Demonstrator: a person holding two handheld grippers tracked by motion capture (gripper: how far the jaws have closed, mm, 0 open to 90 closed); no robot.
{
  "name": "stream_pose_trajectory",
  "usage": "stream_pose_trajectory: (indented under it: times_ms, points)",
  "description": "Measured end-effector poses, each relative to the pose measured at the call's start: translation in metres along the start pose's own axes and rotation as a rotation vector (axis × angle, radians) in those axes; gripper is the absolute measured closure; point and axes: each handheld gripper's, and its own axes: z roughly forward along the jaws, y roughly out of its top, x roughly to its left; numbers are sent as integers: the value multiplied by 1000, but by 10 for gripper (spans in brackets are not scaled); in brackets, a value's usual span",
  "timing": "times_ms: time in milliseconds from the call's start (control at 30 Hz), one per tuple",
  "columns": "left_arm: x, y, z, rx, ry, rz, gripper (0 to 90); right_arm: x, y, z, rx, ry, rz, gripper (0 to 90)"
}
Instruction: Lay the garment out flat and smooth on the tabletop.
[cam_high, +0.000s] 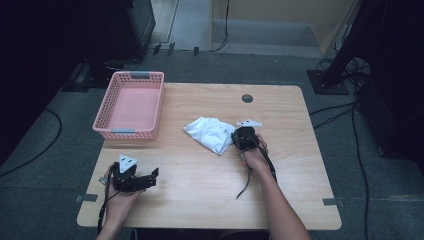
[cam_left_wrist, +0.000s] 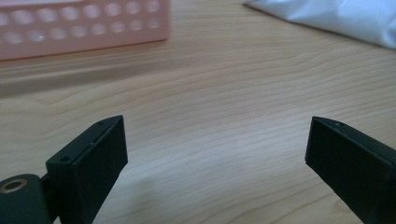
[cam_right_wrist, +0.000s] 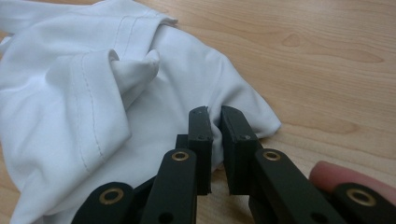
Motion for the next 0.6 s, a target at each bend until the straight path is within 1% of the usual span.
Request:
stream_pose_trajectory:
  times_ms: [67, 133, 200, 267, 333, 367, 400, 433, 500, 567, 600]
  points:
    - [-11, 8, 7, 0, -23, 8, 59, 1, -2, -2, 0, -3, -5, 843]
    - [-19, 14, 11, -7, -36, 15, 61, 3, -3, -4, 5, -2, -10, 843]
    - [-29, 22, 18, -18, -47, 19, 96, 4, -5, -5, 1, -2, -17, 843]
    - [-37, 27, 24, -19, -72, 35, 98, 5, -8, -7, -9, -2, -17, 843]
    - [-45, 31, 30, -28, -80, 41, 165, 5, -11, -9, -14, 4, -15, 843]
    - [-47, 32, 32, -28, -92, 41, 234, 5, -12, -9, -20, 5, -18, 844]
    - [-50, 34, 36, -26, -118, 36, 260, 6, -13, -10, -21, 9, -18, 843]
    - [-51, 36, 39, -24, -129, 39, 308, 6, -15, -11, -22, 12, -22, 843]
    - [-55, 39, 44, -30, -150, 40, 373, 6, -16, -12, -23, 16, -25, 843]
    - [-58, 43, 50, -41, -176, 34, 474, 7, -17, -13, -26, 20, -27, 843]
    - [-61, 46, 53, -42, -180, 38, 527, 7, -19, -14, -30, 23, -30, 843]
